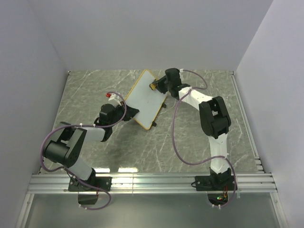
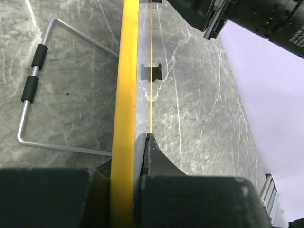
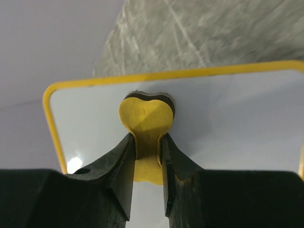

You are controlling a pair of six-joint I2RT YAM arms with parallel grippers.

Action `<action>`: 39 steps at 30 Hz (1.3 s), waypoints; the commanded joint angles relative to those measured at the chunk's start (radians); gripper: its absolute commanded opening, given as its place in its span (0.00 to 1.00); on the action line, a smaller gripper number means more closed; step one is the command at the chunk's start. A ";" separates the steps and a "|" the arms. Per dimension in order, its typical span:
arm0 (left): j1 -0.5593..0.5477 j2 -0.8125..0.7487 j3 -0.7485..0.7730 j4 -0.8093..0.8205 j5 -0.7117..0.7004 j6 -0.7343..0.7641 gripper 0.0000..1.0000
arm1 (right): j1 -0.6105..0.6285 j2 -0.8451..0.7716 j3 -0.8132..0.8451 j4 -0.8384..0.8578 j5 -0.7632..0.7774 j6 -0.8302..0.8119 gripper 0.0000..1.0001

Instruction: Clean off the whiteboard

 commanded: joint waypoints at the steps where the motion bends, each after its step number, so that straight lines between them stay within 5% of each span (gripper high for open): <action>1: -0.054 0.067 -0.035 -0.319 0.001 0.161 0.00 | 0.001 0.042 -0.033 -0.095 0.026 -0.052 0.00; 14: -0.054 0.091 -0.025 -0.308 0.000 0.161 0.00 | 0.148 -0.136 -0.387 0.034 -0.040 0.032 0.00; 26: -0.054 0.088 -0.025 -0.313 0.000 0.166 0.00 | 0.266 -0.072 -0.214 0.022 -0.074 0.104 0.00; 39: -0.054 0.105 -0.014 -0.308 0.003 0.170 0.00 | 0.308 -0.175 -0.363 0.051 -0.088 0.161 0.00</action>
